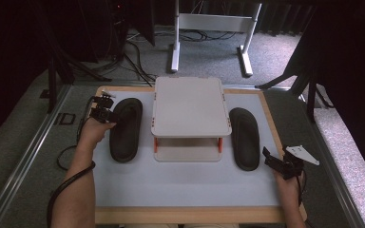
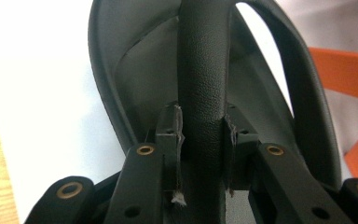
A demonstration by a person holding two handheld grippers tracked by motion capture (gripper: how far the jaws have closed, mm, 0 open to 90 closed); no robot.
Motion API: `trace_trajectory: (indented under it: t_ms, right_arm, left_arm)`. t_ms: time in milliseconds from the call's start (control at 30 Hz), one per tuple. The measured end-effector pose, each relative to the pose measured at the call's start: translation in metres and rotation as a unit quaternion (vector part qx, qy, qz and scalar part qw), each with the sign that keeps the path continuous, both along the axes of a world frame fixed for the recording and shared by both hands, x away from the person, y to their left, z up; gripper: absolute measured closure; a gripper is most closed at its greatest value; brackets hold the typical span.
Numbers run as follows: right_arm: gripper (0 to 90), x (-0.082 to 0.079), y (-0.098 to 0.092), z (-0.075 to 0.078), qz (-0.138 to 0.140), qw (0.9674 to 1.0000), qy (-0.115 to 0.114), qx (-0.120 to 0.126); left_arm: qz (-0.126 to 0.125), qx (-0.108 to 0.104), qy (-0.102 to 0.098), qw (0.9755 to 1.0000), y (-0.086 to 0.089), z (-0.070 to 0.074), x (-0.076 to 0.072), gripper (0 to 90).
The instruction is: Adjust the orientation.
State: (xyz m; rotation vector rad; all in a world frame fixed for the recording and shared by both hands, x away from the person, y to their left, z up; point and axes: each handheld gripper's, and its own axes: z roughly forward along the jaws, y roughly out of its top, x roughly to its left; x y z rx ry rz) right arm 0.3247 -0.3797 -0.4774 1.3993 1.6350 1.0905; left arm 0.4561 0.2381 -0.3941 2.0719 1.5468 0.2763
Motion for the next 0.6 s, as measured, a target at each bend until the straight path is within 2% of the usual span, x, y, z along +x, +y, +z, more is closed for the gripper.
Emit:
trace_trajectory:
  t_ms: [100,300,400,600]
  right_arm:
    - [16.3,0.0,0.0,0.0,0.0,1.0,0.0,0.001]
    - [16.3,0.001,-0.001,0.0,-0.003,1.0,0.003,0.005]
    - [16.3,0.001,0.0,0.0,-0.003,1.0,0.005,0.003]
    - [16.3,0.001,0.0,0.0,-0.005,1.0,0.007,0.0]
  left_arm:
    - [0.012,-0.011,0.0,0.9999,0.002,0.007,-0.004,72.3]
    - [0.026,-0.015,-0.001,0.9996,0.001,0.025,-0.01,72.4]
    - [0.036,-0.016,0.0,0.9992,0.0,0.038,-0.012,72.4]
    - [0.04,-0.017,-0.014,0.999,-0.005,0.066,-0.017,72.5]
